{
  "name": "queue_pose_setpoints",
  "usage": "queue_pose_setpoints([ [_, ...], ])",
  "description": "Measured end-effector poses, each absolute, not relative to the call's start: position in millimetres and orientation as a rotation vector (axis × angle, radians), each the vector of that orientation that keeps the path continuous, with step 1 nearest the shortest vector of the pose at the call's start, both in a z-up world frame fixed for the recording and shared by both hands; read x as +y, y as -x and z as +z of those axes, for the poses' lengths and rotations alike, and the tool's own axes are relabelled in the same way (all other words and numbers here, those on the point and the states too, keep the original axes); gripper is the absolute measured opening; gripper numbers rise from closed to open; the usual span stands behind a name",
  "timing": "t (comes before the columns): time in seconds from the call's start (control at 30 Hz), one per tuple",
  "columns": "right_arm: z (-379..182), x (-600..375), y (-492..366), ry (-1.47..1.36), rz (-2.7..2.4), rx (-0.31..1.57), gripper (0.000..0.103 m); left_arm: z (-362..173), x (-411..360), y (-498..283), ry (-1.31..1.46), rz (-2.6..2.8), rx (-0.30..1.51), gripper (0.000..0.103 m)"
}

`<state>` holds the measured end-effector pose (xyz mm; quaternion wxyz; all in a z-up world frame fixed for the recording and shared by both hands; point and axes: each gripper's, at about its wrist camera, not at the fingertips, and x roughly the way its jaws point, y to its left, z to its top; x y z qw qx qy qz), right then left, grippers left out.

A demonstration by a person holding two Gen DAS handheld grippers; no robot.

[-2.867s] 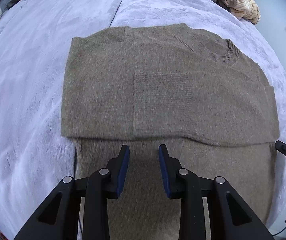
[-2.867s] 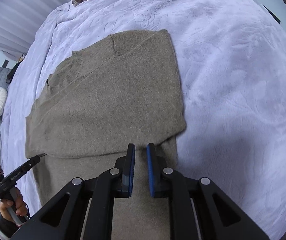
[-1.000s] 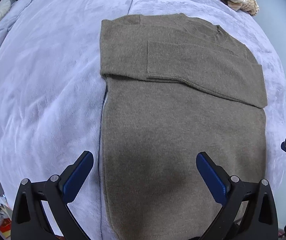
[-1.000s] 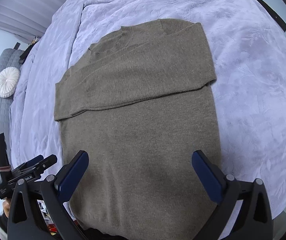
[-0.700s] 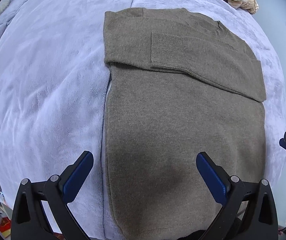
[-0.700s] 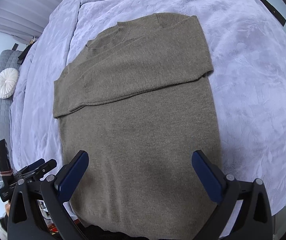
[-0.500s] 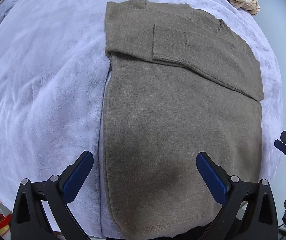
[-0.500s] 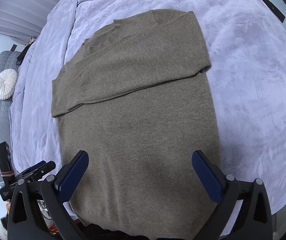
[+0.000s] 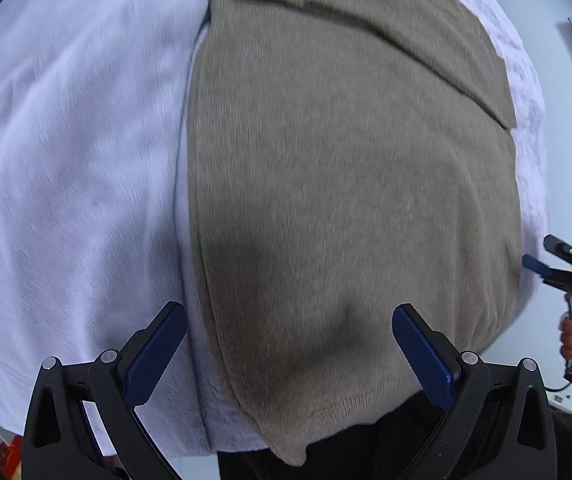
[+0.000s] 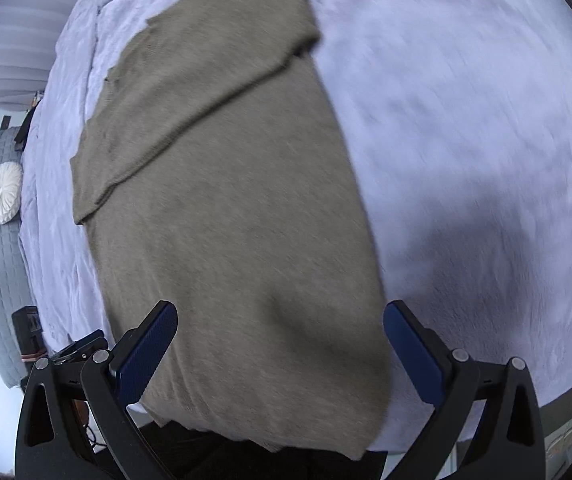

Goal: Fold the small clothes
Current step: 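Grasp the sweater hem with both tools and lift it toward the collar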

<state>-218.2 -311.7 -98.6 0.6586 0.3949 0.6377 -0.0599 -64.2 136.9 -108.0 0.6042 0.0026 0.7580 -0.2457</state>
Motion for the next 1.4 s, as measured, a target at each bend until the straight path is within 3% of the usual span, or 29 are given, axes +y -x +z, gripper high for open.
queue_pose_setpoints([
  [0.2,-135,-299,271,-1.115,0.017,1.519,0.103,-126,141,91,0.105,-0.676,1.890,0.103],
  [0.57,-148,-250,285,-1.205,0.239,1.545,0.103,-130,122,113,0.180,-0.829,2.006,0.102],
  [0.63,-150,-245,285,-1.211,0.231,1.549,0.103,-129,122,116,0.182,-0.822,2.007,0.093],
  [0.67,-150,-245,284,-1.212,0.220,1.551,0.101,-130,122,117,0.175,-0.815,2.014,0.081],
  [0.7,-149,-244,283,-1.214,0.203,1.553,0.098,-129,122,115,0.171,-0.808,2.022,0.068],
  [0.73,-149,-244,282,-1.212,0.184,1.560,0.085,-131,121,118,0.176,-0.804,2.027,0.060],
  [0.77,-149,-245,281,-1.203,0.164,1.574,0.075,-136,124,120,0.183,-0.800,2.034,0.043],
  [0.8,-151,-245,281,-1.185,0.137,1.598,0.055,-136,129,120,0.187,-0.796,2.040,0.028],
  [0.83,-152,-246,281,-1.170,0.116,1.619,0.035,-138,131,120,0.196,-0.793,2.047,0.023],
  [0.87,-153,-247,282,-1.165,0.110,1.624,0.025,-138,132,120,0.215,-0.797,2.051,0.015],
  [0.9,-152,-249,283,-1.171,0.114,1.614,0.018,-135,134,120,0.235,-0.807,2.046,0.014],
  [1.4,-72,-278,195,-1.416,0.372,1.092,0.015,-48,148,3,0.576,-0.897,1.649,0.014],
])
